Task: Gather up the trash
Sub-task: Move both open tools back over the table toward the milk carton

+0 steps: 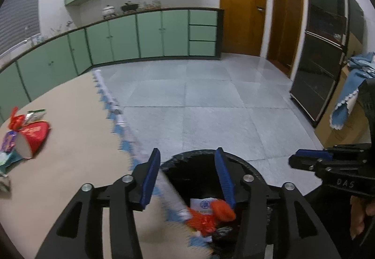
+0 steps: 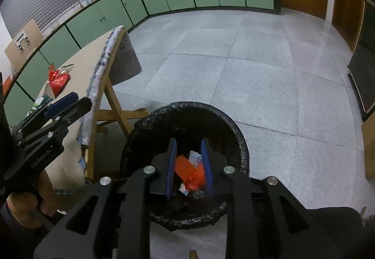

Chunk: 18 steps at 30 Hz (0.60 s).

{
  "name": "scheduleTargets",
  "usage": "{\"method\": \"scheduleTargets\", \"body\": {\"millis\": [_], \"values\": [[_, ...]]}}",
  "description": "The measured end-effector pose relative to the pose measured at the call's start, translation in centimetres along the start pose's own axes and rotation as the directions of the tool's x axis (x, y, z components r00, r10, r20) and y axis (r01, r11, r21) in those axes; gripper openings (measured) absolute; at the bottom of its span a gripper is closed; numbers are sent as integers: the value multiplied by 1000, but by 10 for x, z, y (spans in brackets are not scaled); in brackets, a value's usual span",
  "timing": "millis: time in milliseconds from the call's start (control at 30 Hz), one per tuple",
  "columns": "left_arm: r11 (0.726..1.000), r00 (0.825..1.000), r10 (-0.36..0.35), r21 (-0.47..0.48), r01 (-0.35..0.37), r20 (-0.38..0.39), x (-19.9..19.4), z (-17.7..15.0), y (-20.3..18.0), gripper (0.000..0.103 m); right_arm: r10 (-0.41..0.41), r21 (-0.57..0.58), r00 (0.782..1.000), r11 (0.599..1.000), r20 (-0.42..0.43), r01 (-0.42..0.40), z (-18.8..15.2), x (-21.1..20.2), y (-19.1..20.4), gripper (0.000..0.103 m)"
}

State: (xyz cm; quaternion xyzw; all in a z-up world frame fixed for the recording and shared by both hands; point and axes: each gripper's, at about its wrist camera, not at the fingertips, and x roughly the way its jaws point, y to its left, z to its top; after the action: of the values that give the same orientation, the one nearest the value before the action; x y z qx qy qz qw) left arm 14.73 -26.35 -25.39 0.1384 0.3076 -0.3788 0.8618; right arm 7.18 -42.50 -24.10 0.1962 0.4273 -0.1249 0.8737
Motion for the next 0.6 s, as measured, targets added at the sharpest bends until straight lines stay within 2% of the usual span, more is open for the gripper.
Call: {"method": "scheduleTargets", "body": {"millis": [167,233,467,600], "values": [[990,992,123,-70,-120,31,-37,-6,38,67,41,-54,998,998,40,-39,13,-12,27,24],[980,985,173,-108,-169,27,-50,-10,56,68,63,-82,997,995,51,-59,17,-14,42,28],[909,937,350,-244,-339,0,-106,-28,126,72,149,-207,987,969,64,-133,28,-10,109,30],[865,904,426,-282,-414,-22,-131,-41,154,74,185,-242,980,957,75,-162,33,-9,138,36]]}}
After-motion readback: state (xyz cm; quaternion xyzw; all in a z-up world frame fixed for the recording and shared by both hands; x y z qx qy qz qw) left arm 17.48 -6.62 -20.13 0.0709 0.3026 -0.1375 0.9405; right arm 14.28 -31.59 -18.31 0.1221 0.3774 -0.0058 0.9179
